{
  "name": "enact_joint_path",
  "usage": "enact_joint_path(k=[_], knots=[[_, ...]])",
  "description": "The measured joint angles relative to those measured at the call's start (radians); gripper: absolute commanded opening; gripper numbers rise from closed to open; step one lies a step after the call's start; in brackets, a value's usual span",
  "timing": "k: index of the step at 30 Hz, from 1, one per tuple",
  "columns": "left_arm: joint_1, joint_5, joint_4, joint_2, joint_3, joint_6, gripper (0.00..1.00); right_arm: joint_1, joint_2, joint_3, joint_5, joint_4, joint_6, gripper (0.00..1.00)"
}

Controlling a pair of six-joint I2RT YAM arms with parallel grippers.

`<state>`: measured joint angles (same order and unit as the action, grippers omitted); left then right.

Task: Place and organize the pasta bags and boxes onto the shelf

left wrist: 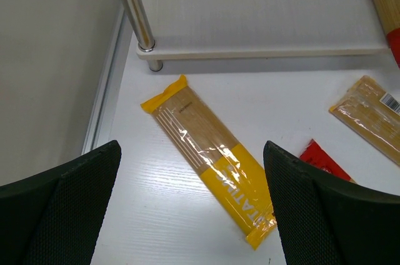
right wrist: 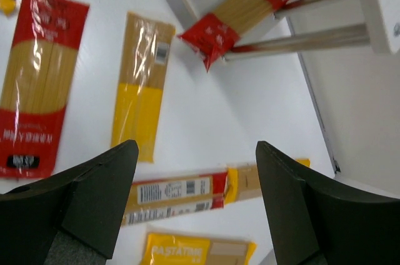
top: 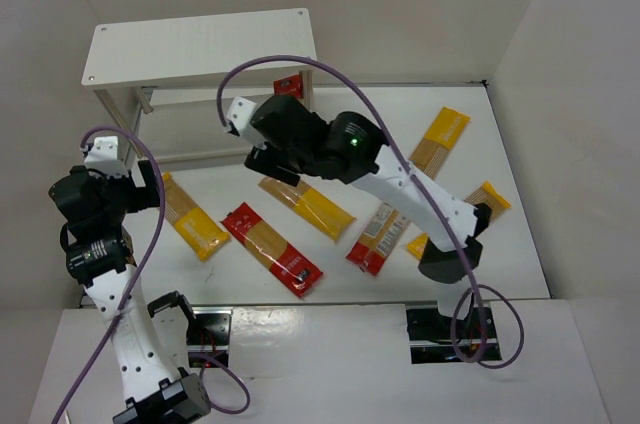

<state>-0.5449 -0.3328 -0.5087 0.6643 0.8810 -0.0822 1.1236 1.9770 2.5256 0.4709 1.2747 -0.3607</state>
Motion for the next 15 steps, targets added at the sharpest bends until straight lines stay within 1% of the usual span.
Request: enact_joint_path(k=[2,5,9,12,15], knots=[[0.000,-0.008,-0.001,0.000,0.000,-0.001,1.00,-0.013,-0.089,-0.116,-0.022,0.006,-0.003,0.82],[0.000,-0.013,-0.005,0.000,0.000,-0.001,1.00,-0.067,-0.159,-0.243,-0.075,0.010,-0.008,0.82],[0.000,-0.013,-0.009,-0.005,0.000,-0.001,1.00,-0.228,-0.222,-0.446,-0.194,-0.017,-0.011,0.82],[0.000,-0.013,-0.010,-0.013,0.000,0.002,1.00,-0.368,-0.344,-0.732,-0.235,-0.130,0.019,0.85],[0.000,-0.006,-0.008,-0.015,0.000,0.006,1.00,-0.455,-0.521,-1.014,-0.232,-0.259,0.090,0.87]])
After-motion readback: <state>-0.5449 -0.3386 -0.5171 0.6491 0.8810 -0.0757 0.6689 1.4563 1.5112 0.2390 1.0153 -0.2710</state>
